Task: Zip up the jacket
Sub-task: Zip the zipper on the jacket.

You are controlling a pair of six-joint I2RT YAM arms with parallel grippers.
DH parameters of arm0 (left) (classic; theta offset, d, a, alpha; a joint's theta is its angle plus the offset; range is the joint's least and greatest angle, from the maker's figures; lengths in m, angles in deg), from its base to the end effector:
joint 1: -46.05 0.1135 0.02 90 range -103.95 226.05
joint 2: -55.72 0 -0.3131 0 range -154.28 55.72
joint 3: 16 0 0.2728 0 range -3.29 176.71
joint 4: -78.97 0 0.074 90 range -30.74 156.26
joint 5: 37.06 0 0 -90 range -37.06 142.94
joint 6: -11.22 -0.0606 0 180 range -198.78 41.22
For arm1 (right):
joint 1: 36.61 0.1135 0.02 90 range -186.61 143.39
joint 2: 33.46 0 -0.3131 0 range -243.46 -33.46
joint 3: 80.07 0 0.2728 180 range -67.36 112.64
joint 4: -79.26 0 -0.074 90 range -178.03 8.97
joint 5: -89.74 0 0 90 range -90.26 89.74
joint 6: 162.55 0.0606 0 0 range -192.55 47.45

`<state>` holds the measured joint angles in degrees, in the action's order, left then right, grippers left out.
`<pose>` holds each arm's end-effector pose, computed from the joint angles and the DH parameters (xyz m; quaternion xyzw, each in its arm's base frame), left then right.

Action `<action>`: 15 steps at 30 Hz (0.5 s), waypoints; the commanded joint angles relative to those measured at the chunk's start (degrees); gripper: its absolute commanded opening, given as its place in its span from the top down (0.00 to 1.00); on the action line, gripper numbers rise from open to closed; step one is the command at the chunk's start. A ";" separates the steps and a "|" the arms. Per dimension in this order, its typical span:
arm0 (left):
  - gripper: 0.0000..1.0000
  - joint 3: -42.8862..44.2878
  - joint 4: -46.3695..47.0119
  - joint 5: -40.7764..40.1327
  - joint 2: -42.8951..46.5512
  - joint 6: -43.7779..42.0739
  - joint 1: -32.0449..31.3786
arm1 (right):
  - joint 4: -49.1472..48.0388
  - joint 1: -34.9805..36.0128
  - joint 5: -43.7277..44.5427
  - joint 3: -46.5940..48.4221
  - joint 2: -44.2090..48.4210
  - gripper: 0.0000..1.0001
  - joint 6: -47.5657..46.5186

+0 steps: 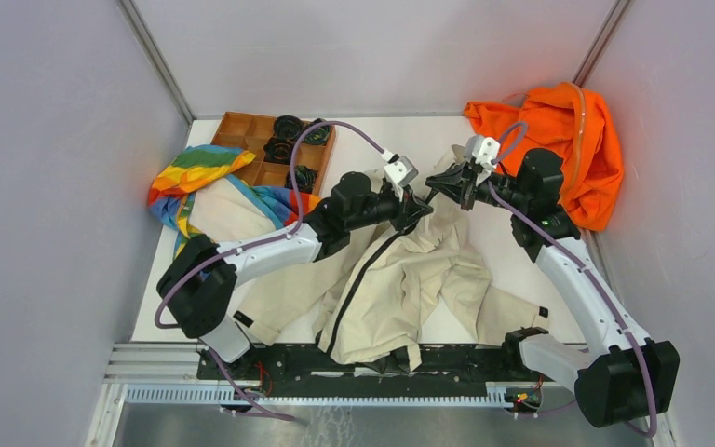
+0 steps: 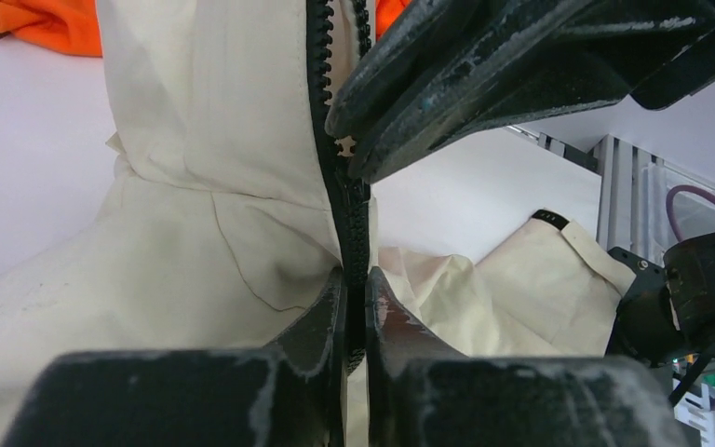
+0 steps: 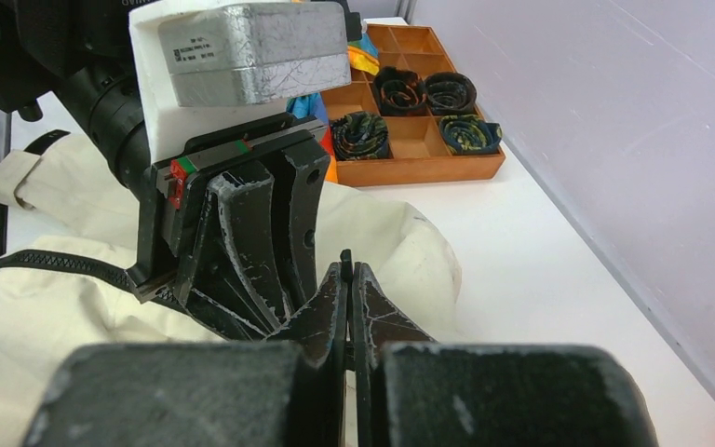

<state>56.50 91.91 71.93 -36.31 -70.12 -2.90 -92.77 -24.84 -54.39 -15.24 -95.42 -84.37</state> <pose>0.2601 -0.3287 0.3201 0.3566 0.6535 -0.4241 0.5156 0.2390 0.1000 0.3938 -0.4349 0.5804 0.3355 0.6012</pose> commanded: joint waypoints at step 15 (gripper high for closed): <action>0.98 -1.56 5.13 2.21 2.60 -2.95 0.18 | -4.90 -6.90 -8.61 6.90 -0.44 0.36 19.35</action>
<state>56.35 93.03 72.95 -37.10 -69.85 -2.77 -92.07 -28.38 -58.95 -11.66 -96.18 -76.52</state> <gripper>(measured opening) 0.062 0.595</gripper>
